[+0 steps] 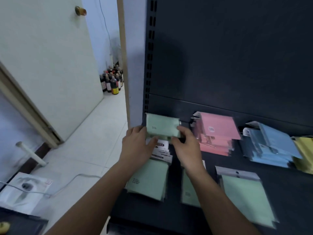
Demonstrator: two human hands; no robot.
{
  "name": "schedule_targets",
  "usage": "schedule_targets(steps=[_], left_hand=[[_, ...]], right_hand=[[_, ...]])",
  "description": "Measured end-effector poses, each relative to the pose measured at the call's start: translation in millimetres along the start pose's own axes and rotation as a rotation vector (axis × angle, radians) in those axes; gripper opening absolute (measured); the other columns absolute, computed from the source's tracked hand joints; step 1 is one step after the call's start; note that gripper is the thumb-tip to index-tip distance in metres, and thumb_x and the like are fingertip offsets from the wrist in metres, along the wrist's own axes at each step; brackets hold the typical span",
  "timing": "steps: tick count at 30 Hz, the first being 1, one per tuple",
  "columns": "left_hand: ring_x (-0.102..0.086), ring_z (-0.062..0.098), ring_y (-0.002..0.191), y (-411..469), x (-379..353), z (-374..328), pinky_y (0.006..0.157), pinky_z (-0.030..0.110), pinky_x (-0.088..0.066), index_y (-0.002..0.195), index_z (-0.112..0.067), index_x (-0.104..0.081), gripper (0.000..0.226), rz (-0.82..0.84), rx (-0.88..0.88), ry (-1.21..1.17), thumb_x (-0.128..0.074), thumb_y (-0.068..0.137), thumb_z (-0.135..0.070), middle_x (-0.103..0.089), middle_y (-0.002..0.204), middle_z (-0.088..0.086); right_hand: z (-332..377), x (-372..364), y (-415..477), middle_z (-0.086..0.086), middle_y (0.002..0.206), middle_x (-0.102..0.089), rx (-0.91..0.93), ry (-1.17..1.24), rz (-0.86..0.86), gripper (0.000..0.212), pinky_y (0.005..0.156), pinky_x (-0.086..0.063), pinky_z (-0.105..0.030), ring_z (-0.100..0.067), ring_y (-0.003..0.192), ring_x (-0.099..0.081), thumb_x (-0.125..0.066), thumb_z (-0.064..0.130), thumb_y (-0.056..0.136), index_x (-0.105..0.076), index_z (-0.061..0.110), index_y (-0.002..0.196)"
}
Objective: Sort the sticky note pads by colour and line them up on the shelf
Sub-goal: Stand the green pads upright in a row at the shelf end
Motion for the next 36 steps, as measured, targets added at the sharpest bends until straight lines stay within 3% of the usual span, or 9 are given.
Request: schedule_targets(steps=[3, 9, 12, 15, 19, 24, 26, 32, 36], left_hand=[[-0.047, 0.023, 0.113, -2.9, 5.7, -0.9, 0.094, 0.034, -0.038, 0.103, -0.016, -0.063, 0.040, -0.082, -0.039, -0.148, -0.037, 0.095, -0.045, -0.058, 0.119, 0.002], [-0.070, 0.021, 0.072, -10.9, 23.0, -0.8, 0.066, 0.036, -0.055, 0.076, -0.014, -0.068, 0.030, -0.269, 0.212, -0.874, -0.056, 0.089, -0.038, -0.072, 0.074, 0.002], [-0.069, 0.027, 0.077, -11.7, 22.3, -2.0, 0.064, 0.036, -0.053, 0.074, -0.017, -0.061, 0.012, -0.180, 0.298, -1.134, -0.060, 0.084, -0.012, -0.070, 0.081, 0.003], [-0.062, 0.022, 0.085, -13.8, 18.4, -9.8, 0.069, 0.033, -0.050, 0.084, -0.020, -0.050, 0.025, -0.120, 0.279, -1.273, -0.056, 0.080, 0.004, -0.065, 0.097, 0.002], [-0.062, 0.013, 0.092, -17.9, 9.6, -29.1, 0.080, 0.029, -0.050, 0.091, -0.025, -0.056, 0.028, -0.032, 0.202, -1.248, -0.060, 0.083, 0.001, -0.063, 0.107, -0.002], [-0.063, 0.009, 0.066, -40.2, -7.5, -68.0, 0.054, 0.021, -0.052, 0.107, -0.029, -0.061, 0.045, 0.232, -0.003, -1.221, -0.050, 0.086, 0.009, -0.070, 0.086, 0.000], [-0.061, 0.013, 0.066, -49.1, -19.5, -83.0, 0.056, 0.020, -0.048, 0.113, -0.034, -0.059, 0.048, 0.317, -0.053, -1.133, -0.053, 0.087, 0.006, -0.069, 0.079, 0.009], [-0.040, 0.006, 0.050, -69.1, -65.5, -118.8, 0.051, 0.015, -0.036, 0.124, -0.039, -0.052, 0.047, 0.405, -0.205, -0.800, -0.061, 0.087, -0.012, -0.049, 0.059, -0.003], [-0.047, 0.000, 0.060, -76.0, -82.6, -132.1, 0.059, 0.008, -0.036, 0.127, -0.028, -0.050, 0.044, 0.329, -0.357, -0.506, -0.063, 0.086, -0.016, -0.056, 0.094, -0.007]], right_hand=[[3.4, -3.4, -1.4, 0.010, 0.088, -0.059, -0.020, 0.175, -0.104, 0.026, 0.068, -0.041, -0.002, 0.004, 0.076, -0.057, -0.062, 0.010, 0.086, -0.059, 0.018, 0.110], [12.9, -3.1, -11.3, 0.001, 0.084, -0.064, -0.069, 0.509, -0.209, 0.011, 0.072, -0.049, -0.015, -0.006, 0.076, -0.060, -0.062, 0.003, 0.086, -0.064, 0.013, 0.090], [16.9, 3.7, -17.5, 0.001, 0.082, -0.060, -0.104, 0.609, -0.225, 0.024, 0.076, -0.050, -0.025, -0.012, 0.077, -0.057, -0.057, -0.009, 0.084, -0.061, 0.015, 0.088], [15.6, 21.1, -25.7, 0.007, 0.087, -0.059, -0.062, 0.614, -0.196, 0.032, 0.069, -0.048, -0.012, 0.003, 0.071, -0.058, -0.057, -0.010, 0.082, -0.058, 0.017, 0.098], [5.9, 46.7, -45.6, 0.007, 0.094, -0.063, -0.018, 0.561, -0.115, 0.040, 0.066, -0.047, -0.012, 0.001, 0.073, -0.057, -0.055, -0.012, 0.083, -0.058, 0.019, 0.108], [-8.1, 91.2, -64.2, -0.020, 0.097, -0.058, 0.091, 0.405, -0.196, 0.035, 0.072, -0.048, -0.031, -0.024, 0.076, -0.052, -0.056, -0.006, 0.086, -0.062, 0.021, 0.108], [-18.4, 112.9, -68.9, -0.012, 0.100, -0.067, 0.095, 0.319, -0.237, 0.032, 0.075, -0.050, -0.041, -0.028, 0.082, -0.060, -0.057, -0.002, 0.087, -0.062, 0.023, 0.107], [-57.6, 169.4, -84.5, -0.011, 0.091, -0.067, 0.027, 0.112, -0.314, 0.037, 0.054, -0.048, -0.028, -0.014, 0.057, -0.052, -0.064, 0.007, 0.085, -0.061, 0.032, 0.112], [-73.3, 186.2, -91.4, 0.002, 0.106, -0.059, 0.084, -0.150, -0.317, 0.035, 0.060, -0.045, -0.023, -0.019, 0.065, -0.055, -0.064, 0.007, 0.085, -0.060, 0.029, 0.111]])
Point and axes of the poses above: each hand's wrist, its own y-axis towards the middle knuckle, its own x-axis out of the back of the hand, z = x × y, the point moved 2 cm from there along y, towards the middle knuckle
